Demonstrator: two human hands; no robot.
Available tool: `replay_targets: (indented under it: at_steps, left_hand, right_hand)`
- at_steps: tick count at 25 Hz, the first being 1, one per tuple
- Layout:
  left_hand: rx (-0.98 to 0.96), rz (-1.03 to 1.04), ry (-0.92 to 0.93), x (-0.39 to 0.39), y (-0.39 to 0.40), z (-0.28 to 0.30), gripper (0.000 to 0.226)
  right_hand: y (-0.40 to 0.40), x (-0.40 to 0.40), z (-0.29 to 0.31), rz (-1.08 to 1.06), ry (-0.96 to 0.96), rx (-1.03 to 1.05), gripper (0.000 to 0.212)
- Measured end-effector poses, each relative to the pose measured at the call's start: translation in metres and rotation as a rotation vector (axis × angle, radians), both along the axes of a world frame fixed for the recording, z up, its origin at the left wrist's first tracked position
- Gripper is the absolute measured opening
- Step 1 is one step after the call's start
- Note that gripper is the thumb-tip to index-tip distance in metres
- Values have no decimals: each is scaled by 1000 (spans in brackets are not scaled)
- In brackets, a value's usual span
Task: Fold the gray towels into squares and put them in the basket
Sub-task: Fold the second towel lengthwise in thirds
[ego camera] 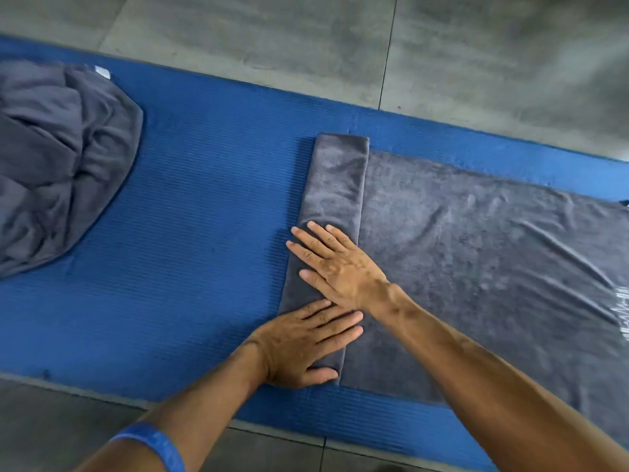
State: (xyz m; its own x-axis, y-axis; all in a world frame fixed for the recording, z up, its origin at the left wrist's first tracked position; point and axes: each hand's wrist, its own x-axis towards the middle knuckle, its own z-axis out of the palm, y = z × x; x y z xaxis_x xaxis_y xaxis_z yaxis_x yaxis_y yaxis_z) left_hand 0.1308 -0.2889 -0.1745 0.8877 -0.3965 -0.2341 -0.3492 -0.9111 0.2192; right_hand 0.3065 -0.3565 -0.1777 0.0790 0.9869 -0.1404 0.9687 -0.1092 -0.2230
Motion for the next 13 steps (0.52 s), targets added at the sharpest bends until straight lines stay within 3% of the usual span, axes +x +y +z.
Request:
replay_targets:
  at_steps: [4, 13]
  left_hand:
    - [-49, 9, -73, -2, 0, -8, 75]
    - [-43, 33, -89, -3, -2, -15, 78]
  right_hand:
    - [33, 36, -4, -74, -120, 4, 67]
    - [110, 103, -1, -491, -129, -80, 81]
